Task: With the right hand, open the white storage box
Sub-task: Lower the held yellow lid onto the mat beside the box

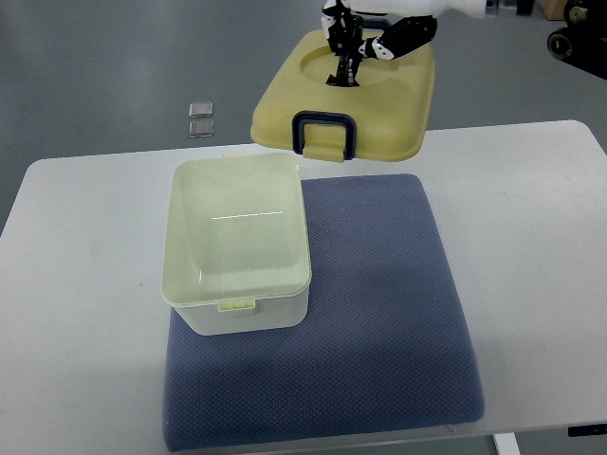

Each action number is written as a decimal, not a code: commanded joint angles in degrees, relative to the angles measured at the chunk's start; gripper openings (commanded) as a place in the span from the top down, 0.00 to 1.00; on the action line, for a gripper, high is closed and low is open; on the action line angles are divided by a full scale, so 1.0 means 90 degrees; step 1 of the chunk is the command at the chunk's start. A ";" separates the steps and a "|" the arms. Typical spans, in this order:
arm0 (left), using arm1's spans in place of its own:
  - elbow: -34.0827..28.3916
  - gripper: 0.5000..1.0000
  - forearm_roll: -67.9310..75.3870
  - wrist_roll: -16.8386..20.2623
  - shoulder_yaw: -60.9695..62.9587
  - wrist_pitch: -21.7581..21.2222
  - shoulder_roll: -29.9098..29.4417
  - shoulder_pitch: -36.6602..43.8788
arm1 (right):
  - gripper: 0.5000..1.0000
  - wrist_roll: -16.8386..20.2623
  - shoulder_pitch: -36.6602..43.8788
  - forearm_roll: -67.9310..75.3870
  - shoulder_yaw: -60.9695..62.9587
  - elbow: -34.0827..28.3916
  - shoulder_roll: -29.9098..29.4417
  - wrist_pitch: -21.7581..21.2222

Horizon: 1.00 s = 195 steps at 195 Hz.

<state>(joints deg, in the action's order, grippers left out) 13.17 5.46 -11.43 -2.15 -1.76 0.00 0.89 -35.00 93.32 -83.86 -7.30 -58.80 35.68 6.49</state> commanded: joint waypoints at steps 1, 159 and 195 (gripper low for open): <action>0.0079 0.00 -0.0011 0.0000 -0.0005 0.0001 0.0000 -0.0001 | 1.00 0.0000 -0.0311 -0.0018 -0.0097 0.0000 0.0400 0.0089; 0.0177 0.00 -0.0011 0.0000 -0.0015 -0.0009 0.0000 0.0067 | 1.00 0.0000 -0.2537 -0.0096 -0.1269 0.0615 0.0039 0.2609; 0.0157 0.00 -0.0011 0.0000 -0.0015 -0.0009 0.0000 0.0067 | 1.00 0.0000 -0.2723 -0.0076 -0.1259 0.0615 -0.0439 0.2843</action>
<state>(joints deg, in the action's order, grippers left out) 14.66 5.35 -11.34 -2.23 -1.85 0.00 1.50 -35.00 69.87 -84.67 -18.70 -53.28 34.01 30.49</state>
